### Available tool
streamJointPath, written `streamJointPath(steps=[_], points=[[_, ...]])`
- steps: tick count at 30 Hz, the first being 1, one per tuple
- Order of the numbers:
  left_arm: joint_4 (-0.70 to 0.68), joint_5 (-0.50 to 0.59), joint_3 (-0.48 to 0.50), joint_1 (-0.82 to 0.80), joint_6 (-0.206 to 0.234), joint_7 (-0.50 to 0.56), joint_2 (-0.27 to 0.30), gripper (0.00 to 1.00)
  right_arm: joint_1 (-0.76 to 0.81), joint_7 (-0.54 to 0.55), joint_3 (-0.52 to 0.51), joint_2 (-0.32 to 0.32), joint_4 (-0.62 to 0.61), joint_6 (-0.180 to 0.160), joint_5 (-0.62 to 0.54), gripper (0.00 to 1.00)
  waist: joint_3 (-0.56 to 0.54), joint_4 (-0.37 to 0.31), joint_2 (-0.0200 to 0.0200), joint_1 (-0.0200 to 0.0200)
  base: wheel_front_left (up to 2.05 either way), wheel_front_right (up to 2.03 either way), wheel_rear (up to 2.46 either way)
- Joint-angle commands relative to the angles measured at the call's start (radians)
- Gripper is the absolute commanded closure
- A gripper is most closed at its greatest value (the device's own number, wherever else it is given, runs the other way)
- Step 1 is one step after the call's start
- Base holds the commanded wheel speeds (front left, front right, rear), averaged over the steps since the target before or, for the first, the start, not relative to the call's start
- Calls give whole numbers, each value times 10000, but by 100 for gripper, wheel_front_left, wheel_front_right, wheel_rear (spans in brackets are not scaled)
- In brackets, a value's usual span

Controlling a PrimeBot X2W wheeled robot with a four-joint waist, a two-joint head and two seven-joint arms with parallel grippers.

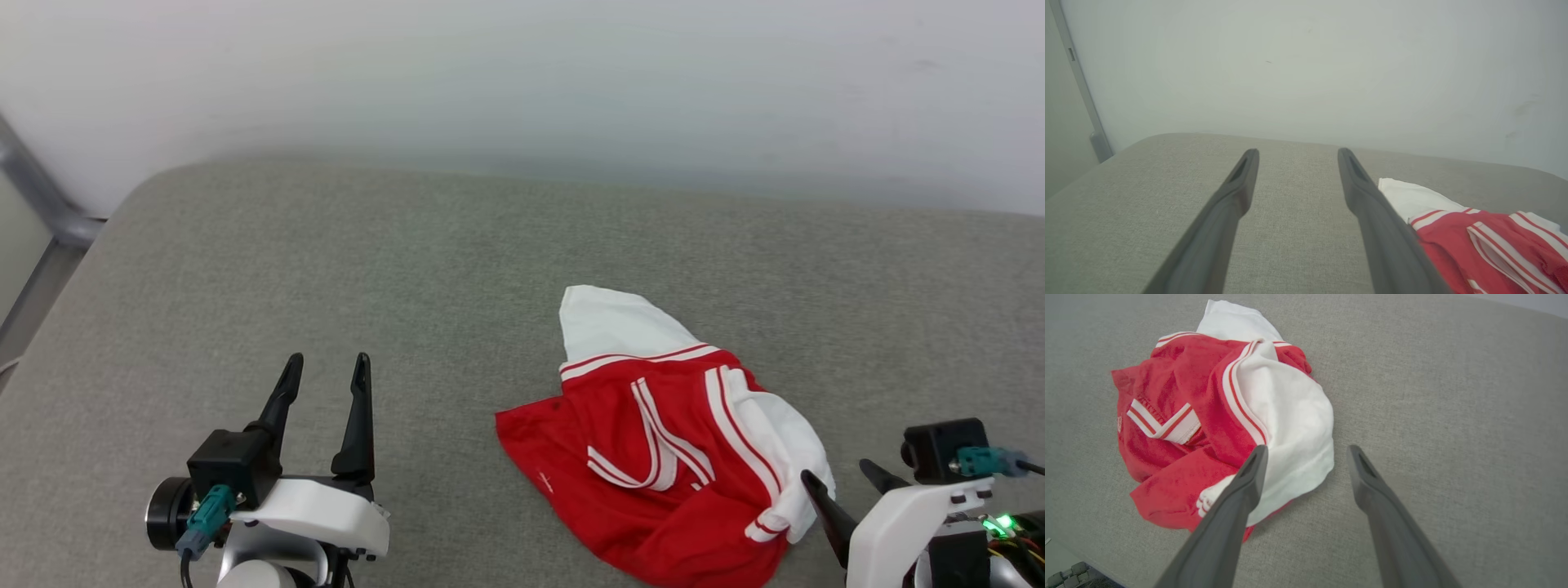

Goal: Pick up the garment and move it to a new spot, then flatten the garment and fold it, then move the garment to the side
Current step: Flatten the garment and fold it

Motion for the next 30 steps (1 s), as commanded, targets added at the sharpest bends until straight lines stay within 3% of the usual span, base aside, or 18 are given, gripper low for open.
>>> streamJointPath(steps=[1,9,11,21,30], points=[[-48,44,47,-104,34,-64,-42,0,-151,119,84,-121,50,-7,114,0,179,204,0,-1,0,0,0],[-40,203,220,-257,-98,-134,-374,0,-558,1654,851,-937,925,-7,1063,0,652,784,0,-1,0,0,0],[-1,232,279,-265,-126,-143,-447,0,-594,1806,870,-988,1027,-7,1216,100,682,819,0,-1,0,0,0],[5,432,651,-56,-336,-131,-615,0,-1453,1196,446,-1396,743,-7,881,100,541,274,0,-1,0,0,0],[104,460,745,74,-481,-131,-690,0,-863,606,-2046,-536,1532,-8,231,100,289,-428,0,-1,0,0,0]])
